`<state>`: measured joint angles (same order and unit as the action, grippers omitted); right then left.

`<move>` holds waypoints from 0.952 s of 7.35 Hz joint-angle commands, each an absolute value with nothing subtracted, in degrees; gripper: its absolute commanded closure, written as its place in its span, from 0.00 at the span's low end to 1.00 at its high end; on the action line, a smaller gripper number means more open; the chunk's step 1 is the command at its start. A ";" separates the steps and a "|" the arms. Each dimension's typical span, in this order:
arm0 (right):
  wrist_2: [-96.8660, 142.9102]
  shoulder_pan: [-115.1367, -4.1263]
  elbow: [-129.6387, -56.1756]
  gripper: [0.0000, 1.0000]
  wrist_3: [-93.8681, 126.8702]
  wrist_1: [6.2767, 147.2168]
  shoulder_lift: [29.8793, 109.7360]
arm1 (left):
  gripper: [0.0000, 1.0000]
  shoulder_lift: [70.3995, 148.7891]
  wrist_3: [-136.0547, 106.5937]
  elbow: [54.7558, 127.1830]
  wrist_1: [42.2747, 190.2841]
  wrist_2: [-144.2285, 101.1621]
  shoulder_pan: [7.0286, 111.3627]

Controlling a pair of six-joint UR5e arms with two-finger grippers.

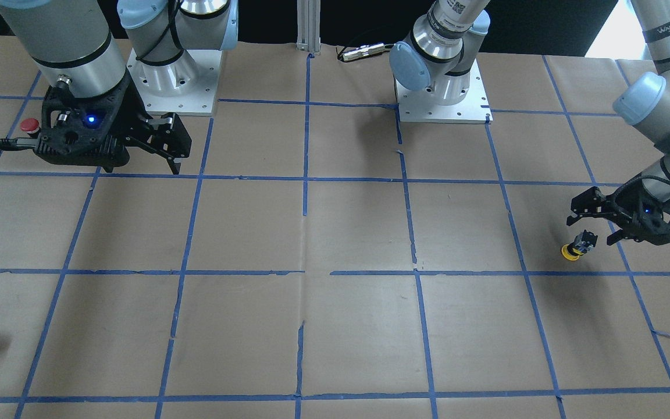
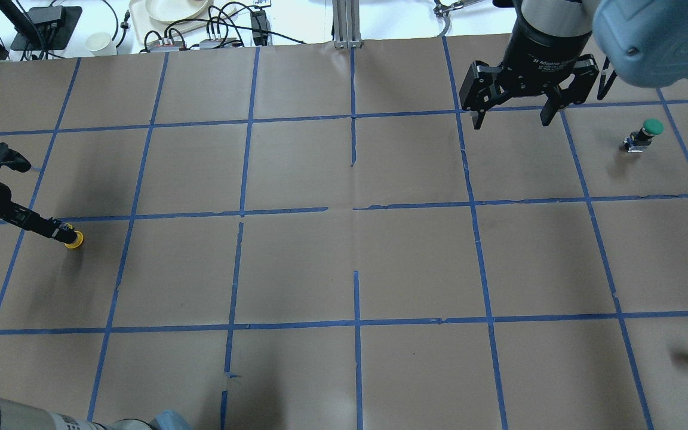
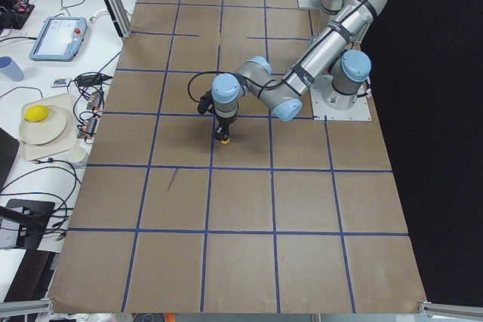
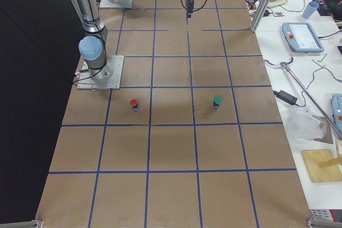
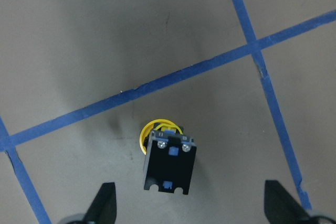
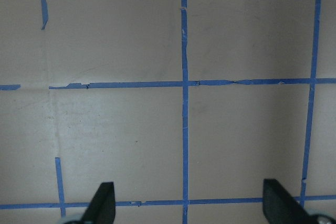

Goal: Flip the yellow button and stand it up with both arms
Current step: 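Close the left gripper on the yellow button's metal base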

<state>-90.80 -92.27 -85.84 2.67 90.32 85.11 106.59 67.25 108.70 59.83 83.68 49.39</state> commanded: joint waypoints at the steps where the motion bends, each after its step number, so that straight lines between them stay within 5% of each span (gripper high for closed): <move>1: -90.70 -92.20 -85.78 0.00 2.81 91.13 84.99 | 0.02 109.15 69.16 108.37 58.01 84.02 50.27; 4: -90.70 -92.20 -85.78 0.00 2.64 91.23 84.90 | 0.08 110.30 73.56 108.11 57.57 85.07 51.15; 6: -90.70 -92.20 -85.87 0.00 2.72 91.14 84.99 | 0.58 110.39 73.74 107.93 57.57 86.74 51.59; 7: -90.70 -92.28 -85.87 0.00 2.72 91.23 84.99 | 0.70 110.39 73.83 108.02 57.57 87.10 51.59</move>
